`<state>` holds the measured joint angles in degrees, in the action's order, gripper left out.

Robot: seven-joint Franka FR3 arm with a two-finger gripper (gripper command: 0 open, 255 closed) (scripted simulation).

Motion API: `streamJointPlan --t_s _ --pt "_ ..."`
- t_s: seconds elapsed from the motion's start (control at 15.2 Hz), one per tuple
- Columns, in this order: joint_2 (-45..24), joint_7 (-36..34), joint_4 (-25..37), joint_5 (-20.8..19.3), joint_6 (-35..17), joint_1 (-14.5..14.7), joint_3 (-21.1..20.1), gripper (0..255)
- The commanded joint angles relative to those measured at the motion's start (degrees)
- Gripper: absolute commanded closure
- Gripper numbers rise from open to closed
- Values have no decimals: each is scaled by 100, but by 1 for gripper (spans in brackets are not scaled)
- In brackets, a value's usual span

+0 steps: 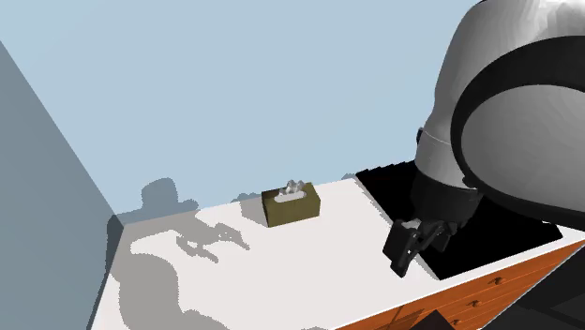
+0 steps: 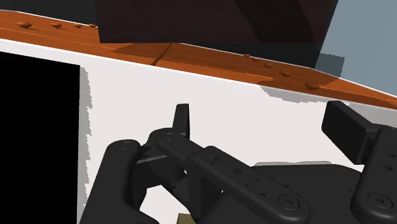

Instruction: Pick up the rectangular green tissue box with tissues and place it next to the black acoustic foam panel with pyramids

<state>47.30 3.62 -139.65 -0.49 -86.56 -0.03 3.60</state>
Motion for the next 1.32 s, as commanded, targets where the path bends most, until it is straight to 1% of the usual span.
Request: streamJointPlan --t_s 0.0,0.33,0.59,0.92,1.25 --pt "0 0 0 0 0 0 0 0" --pt "-595 -661 -215 412 -1162 -38 -199 0" --pt "-1202 -1132 -233 698 -2089 -56 -343 0" --pt "-2078 -1660 -61 1004 -3190 -84 -497 0" --pt "-3026 -2143 314 1247 -4171 -115 -605 0"
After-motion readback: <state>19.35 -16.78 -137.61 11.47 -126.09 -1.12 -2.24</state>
